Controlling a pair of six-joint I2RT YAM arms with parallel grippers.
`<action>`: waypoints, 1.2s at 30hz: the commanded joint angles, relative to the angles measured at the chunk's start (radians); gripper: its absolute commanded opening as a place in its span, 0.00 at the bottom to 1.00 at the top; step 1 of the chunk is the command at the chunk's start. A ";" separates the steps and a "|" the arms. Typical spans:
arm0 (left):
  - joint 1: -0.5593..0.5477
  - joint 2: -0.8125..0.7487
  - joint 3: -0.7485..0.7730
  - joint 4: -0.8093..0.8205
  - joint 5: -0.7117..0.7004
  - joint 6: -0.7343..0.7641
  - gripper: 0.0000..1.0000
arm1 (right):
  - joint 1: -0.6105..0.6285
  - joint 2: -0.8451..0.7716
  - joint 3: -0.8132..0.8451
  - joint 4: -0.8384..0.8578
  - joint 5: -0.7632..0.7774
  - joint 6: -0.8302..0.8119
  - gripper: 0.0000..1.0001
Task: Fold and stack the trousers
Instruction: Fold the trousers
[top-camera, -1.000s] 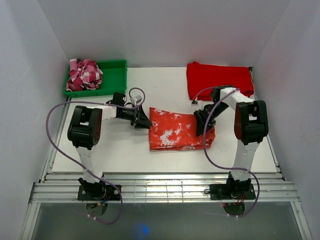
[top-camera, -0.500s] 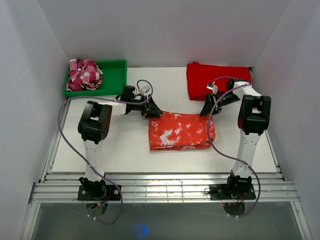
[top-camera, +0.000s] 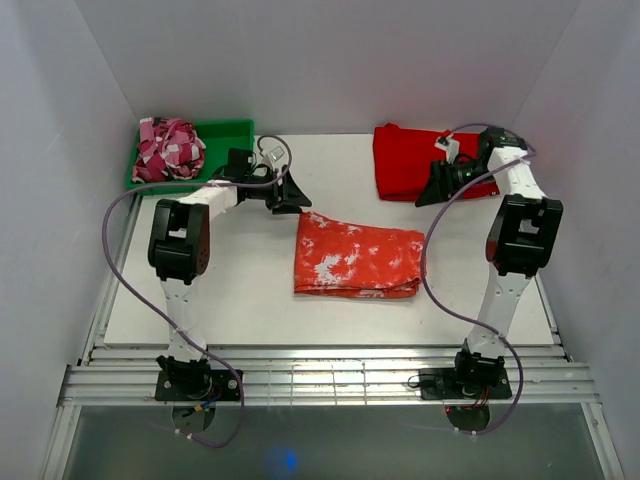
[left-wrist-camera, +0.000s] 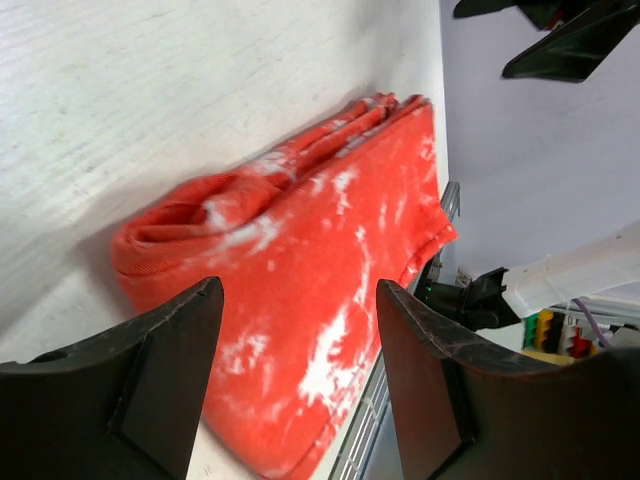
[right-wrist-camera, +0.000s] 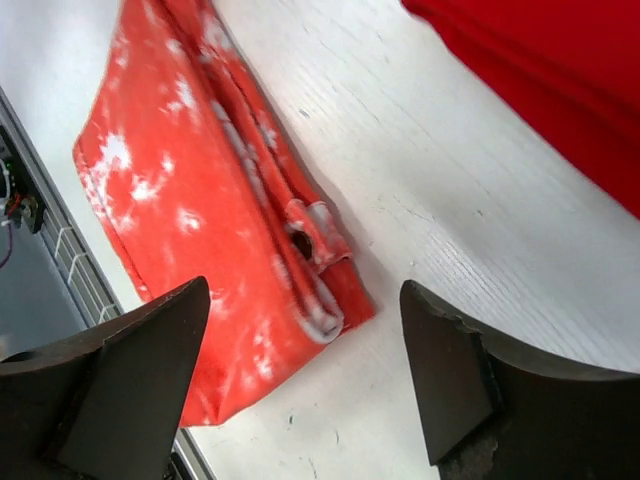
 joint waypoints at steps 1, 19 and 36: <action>0.002 -0.217 -0.011 -0.064 0.063 0.090 0.73 | -0.015 -0.201 0.061 -0.028 -0.060 -0.033 0.81; -0.112 -0.403 -0.531 -0.024 0.054 -0.016 0.64 | 0.164 -0.259 -0.689 -0.208 0.026 -0.247 0.73; -0.113 -0.473 -0.263 -0.214 -0.191 0.433 0.78 | 0.163 -0.552 -0.467 0.172 0.183 -0.027 0.73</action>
